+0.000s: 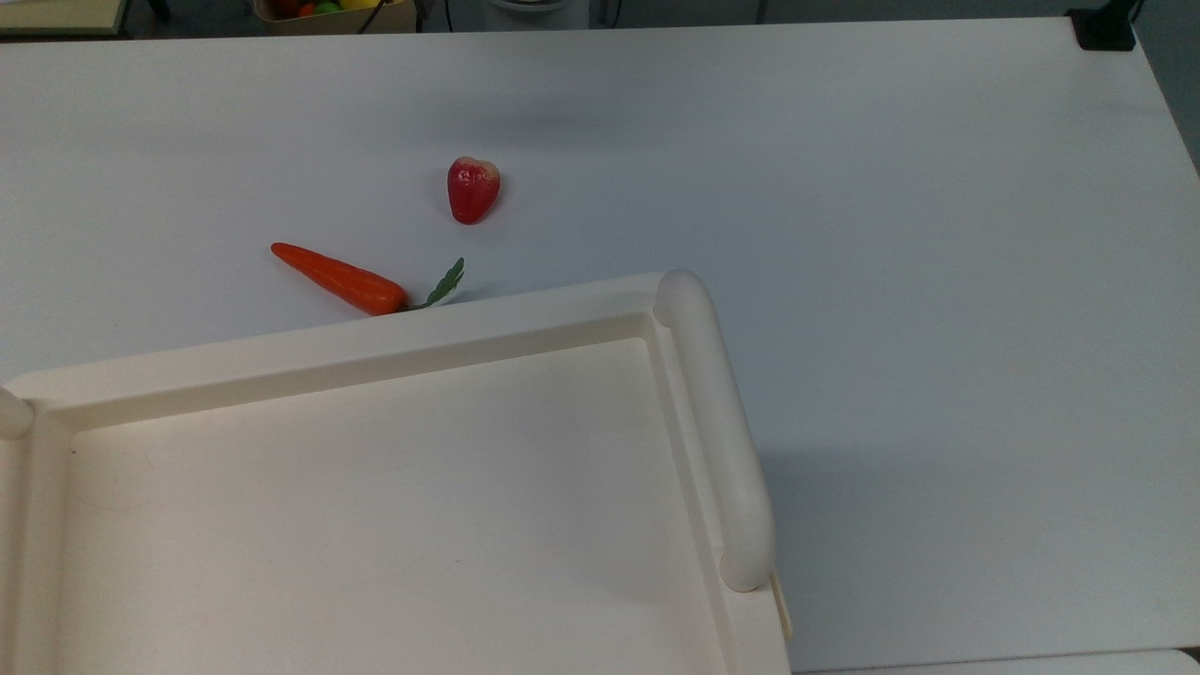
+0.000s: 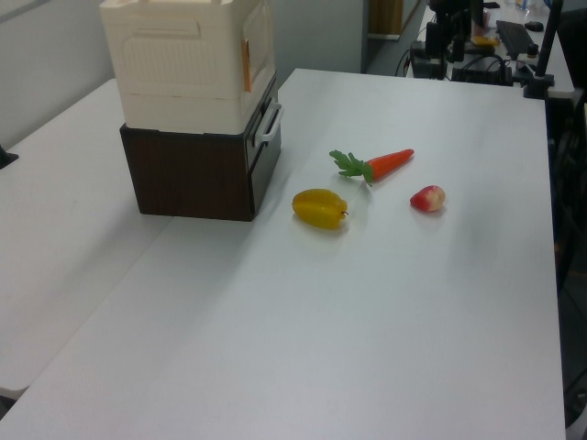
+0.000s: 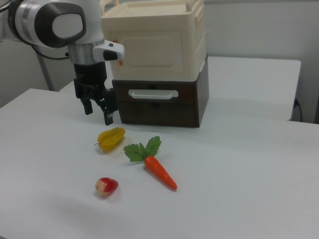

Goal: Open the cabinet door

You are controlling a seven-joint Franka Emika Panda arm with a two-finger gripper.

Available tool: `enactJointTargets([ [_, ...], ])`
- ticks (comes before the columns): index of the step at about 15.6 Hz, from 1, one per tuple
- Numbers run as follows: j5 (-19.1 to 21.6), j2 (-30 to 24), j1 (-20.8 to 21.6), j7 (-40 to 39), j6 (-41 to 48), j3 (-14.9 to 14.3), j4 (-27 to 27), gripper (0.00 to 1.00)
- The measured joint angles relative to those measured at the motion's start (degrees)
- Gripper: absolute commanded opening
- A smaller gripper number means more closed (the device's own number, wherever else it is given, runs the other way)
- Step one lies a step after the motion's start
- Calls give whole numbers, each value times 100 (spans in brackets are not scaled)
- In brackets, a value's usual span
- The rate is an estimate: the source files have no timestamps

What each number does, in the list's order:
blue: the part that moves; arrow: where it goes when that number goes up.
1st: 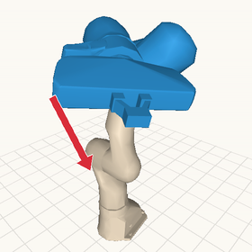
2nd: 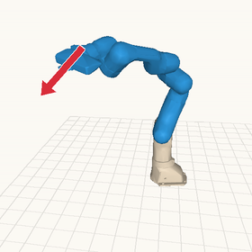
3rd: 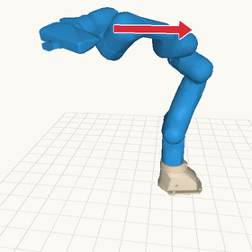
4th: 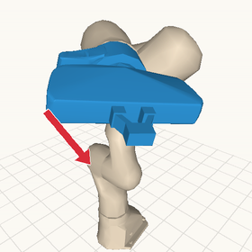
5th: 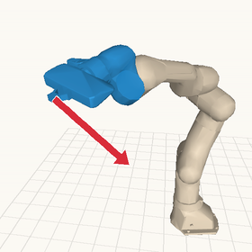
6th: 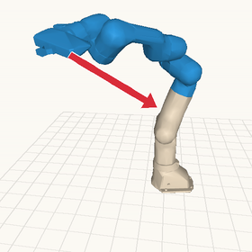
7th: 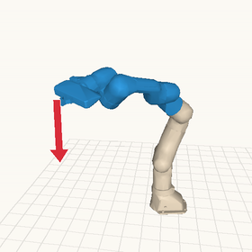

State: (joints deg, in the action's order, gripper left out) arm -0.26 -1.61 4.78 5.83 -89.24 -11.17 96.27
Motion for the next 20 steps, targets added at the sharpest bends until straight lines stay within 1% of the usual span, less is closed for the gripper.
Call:
enactJointTargets([
  [6,-2,90,0,0,0,0,-7,100],
  [13,-7,204,-9,-22,0,-7,-168,100],
  [18,-7,272,-9,-342,-42,-7,-194,100],
  [20,-7,289,-8,-429,-189,-7,-205,100],
])
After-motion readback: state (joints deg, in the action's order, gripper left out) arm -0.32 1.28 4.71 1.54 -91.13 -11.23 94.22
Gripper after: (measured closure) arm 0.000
